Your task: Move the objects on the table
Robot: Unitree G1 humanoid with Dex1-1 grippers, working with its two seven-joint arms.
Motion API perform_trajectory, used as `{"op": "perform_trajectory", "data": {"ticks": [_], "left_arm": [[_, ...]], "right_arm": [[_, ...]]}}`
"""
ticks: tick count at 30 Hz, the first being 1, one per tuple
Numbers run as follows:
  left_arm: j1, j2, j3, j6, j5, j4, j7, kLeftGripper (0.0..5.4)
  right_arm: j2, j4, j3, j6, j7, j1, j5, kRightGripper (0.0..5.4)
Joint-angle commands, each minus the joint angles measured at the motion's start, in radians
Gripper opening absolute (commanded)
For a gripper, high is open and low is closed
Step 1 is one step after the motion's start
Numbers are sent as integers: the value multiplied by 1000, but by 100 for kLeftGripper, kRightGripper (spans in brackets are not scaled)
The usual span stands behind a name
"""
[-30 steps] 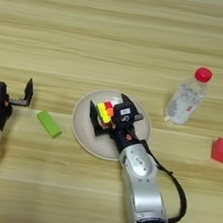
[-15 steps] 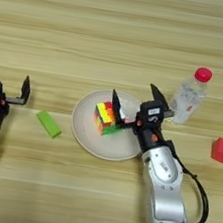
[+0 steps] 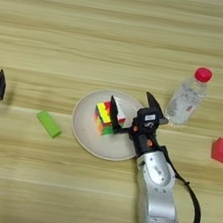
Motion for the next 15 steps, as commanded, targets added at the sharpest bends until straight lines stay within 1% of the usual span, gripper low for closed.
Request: {"op": "perform_trajectory", "data": {"ticks": [1, 4, 8, 12, 15], "left_arm": [[-24, 10, 10, -39, -15, 65, -15, 540], [-32, 18, 16, -58, -14, 91, -23, 540], [-38, 26, 21, -70, -15, 117, -35, 540], [-39, 30, 25, -77, -19, 127, -45, 540], [-41, 44, 38, -82, -24, 145, -47, 540]], "right_arm": [[12, 7, -32, -43, -34, -1, 8, 538], [12, -15, -41, -53, -41, 13, 9, 538], [22, -38, -35, -70, -49, 43, 2, 538], [29, -38, -33, -75, -62, 50, -10, 538], [25, -26, -55, -94, -101, 54, -33, 538]]}}
